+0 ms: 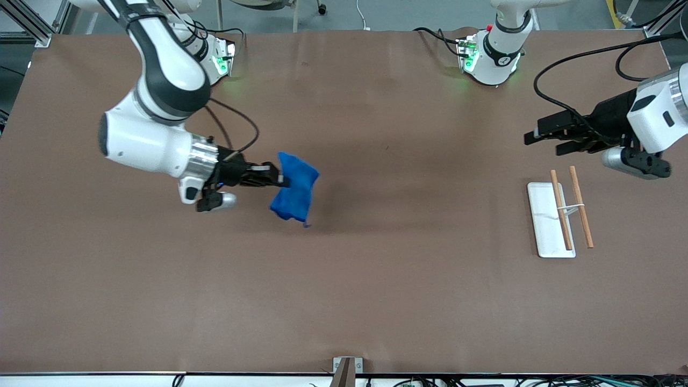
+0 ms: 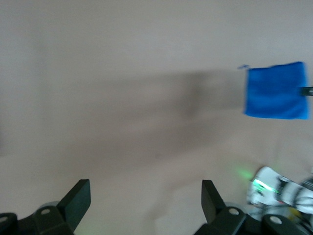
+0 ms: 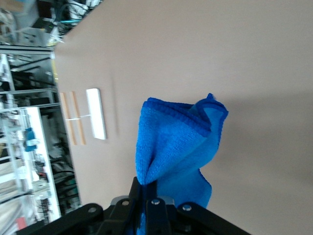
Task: Right arm passes towel to left arm to hang
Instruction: 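Carry the towel toward the middle while the left gripper approaches it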
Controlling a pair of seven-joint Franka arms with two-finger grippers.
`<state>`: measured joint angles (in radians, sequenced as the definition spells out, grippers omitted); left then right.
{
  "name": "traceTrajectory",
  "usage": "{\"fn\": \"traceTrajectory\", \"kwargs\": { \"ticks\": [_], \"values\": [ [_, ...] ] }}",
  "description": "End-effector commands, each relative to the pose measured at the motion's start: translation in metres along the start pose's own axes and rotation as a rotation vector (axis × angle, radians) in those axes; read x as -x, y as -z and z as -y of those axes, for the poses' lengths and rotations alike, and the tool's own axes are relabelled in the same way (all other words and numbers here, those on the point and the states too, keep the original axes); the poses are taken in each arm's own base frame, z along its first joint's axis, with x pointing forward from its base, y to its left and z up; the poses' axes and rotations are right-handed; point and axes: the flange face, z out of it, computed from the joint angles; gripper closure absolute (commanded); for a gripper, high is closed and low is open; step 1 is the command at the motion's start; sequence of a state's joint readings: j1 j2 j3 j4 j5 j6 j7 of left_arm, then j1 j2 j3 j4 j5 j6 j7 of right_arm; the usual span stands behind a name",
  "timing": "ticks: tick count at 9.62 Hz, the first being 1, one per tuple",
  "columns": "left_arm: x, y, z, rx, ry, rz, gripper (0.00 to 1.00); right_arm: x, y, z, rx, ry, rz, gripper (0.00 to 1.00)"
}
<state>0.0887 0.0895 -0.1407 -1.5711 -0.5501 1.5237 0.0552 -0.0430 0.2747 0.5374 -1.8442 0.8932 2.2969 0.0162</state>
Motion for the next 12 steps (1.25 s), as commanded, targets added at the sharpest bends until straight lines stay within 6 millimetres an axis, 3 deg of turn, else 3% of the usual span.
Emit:
{"fn": "traceTrajectory", "kwargs": {
  "ticks": [1,5,6,9,11,12],
  "values": [
    [-0.022,-0.033,0.028,0.194,-0.015,0.066,0.00,0.001,-0.031,0.037,-0.166,-0.070,0.013,1.00],
    [-0.036,-0.068,0.046,0.585,-0.020,0.155,0.00,0.025,-0.045,0.090,-0.454,-0.248,0.093,1.00],
    [-0.042,-0.082,0.061,0.700,0.026,0.174,0.00,0.028,-0.046,0.096,-0.489,-0.274,0.104,1.00],
    [-0.050,-0.160,0.080,1.037,0.178,0.295,0.00,0.040,-0.054,0.112,-0.541,-0.317,0.108,1.00],
    [-0.045,-0.209,0.063,1.141,0.221,0.370,0.03,0.043,-0.057,0.114,-0.540,-0.315,0.112,1.00],
    [-0.046,-0.223,0.060,1.167,0.234,0.389,0.03,0.043,-0.057,0.114,-0.538,-0.315,0.109,1.00]
  ]
}}
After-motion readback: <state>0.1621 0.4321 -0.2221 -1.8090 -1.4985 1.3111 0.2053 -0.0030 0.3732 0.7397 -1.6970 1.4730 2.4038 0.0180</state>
